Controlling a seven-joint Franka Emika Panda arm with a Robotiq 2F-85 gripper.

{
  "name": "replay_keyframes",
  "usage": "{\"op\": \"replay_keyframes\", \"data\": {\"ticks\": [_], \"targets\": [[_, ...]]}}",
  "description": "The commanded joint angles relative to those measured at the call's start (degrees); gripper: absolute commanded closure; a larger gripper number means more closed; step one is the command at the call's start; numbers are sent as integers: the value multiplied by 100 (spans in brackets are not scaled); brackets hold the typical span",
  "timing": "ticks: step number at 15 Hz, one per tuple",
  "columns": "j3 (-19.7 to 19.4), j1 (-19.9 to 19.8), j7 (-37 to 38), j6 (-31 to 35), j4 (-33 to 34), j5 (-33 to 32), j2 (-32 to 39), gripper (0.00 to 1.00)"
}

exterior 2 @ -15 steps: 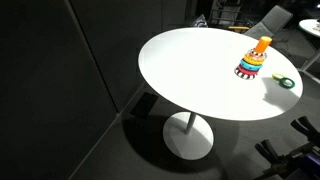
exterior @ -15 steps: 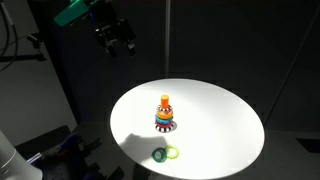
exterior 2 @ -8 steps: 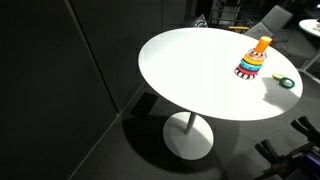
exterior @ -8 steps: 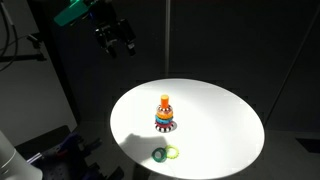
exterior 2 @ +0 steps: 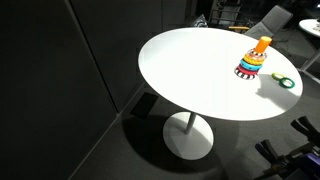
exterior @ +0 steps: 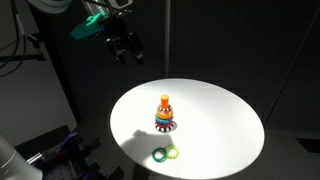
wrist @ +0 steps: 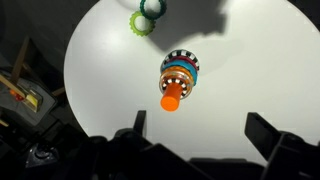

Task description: Remove the clear and striped rings from the stand and put them on the table

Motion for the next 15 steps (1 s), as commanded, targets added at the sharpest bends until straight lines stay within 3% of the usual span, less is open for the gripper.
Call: {"op": "replay_keyframes", "data": {"ticks": [1,7,15], "targets": [[-23,-92,301,659,36,67,524,0],[-114,-125,638,1769,62,488,1451,0],[-308,129,463,2844,58,1891,2288,0]]}}
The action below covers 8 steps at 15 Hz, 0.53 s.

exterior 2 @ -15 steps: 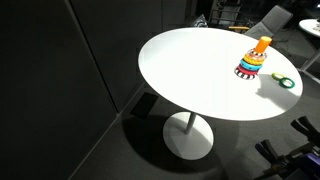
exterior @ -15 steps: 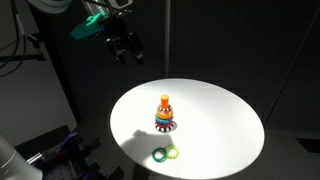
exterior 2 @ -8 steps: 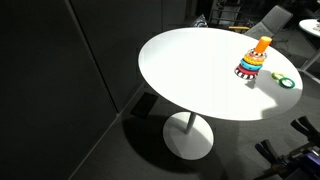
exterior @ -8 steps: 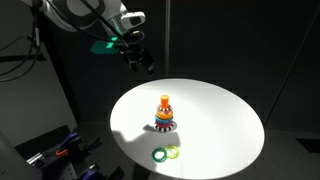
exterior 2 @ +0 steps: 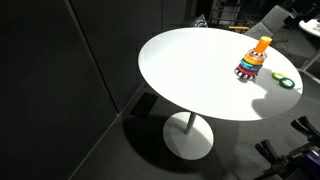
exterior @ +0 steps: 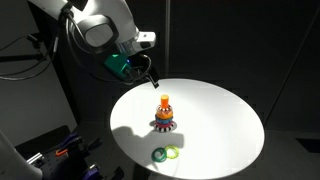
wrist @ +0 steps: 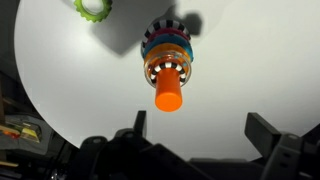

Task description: Remove the clear and striped rings from the stand and put them on the table

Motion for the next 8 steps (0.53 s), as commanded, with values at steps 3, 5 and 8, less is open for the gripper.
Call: {"op": "replay_keyframes", "data": {"ticks": [3,5,8], "targets": [[10,28,25,227,8,227,183,0],[11,27,26,256,25,229,215,0],[11,27,26,256,32,230,216,0]]}}
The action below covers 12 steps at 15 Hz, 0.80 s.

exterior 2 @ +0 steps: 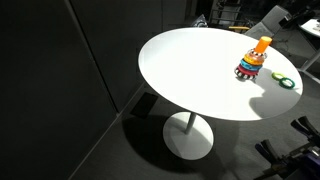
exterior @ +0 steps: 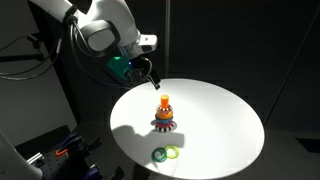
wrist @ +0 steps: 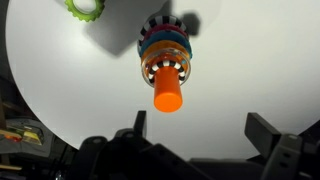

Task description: Remove the clear and striped rings from the stand and put them on the table

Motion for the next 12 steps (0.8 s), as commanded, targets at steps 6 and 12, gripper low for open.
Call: {"op": "replay_keyframes", "data": {"ticks": [6,12], "targets": [[-31,-113,71,1230,-244,5,363,0],[-91,130,-59,2307,-406,512,994,0]]}}
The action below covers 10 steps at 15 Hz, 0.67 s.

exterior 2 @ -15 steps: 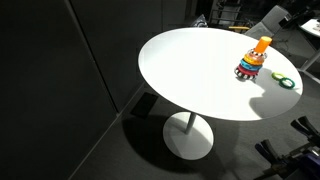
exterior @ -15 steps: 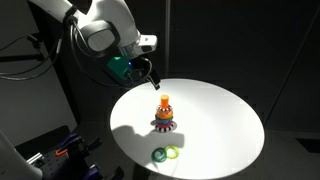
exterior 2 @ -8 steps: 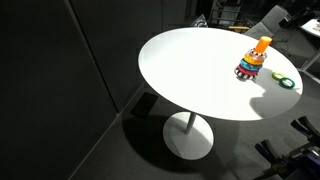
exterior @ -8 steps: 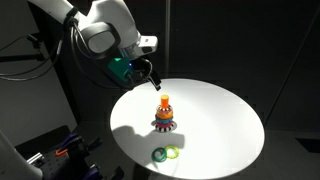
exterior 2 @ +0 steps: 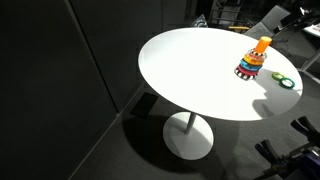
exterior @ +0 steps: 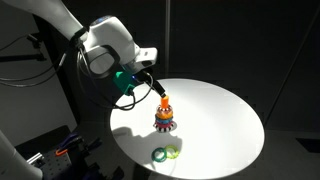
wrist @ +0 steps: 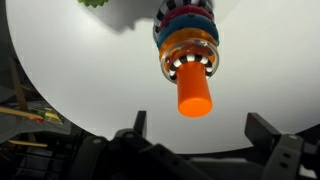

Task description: Remove the clear and striped rings from the stand and put them on the table

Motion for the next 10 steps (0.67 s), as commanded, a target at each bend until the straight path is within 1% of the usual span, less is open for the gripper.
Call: {"op": "replay_keyframes", "data": {"ticks": [1,3,4,7,10], "targets": [[-27,218,-50,455,-11,372,321,0],[35,244,12,592,42,426,510,0],[128,102,317,630,57,68,581,0],[132,101,423,702,180,39,853,0],[91,83,487,640,357,42,1112,0]]}}
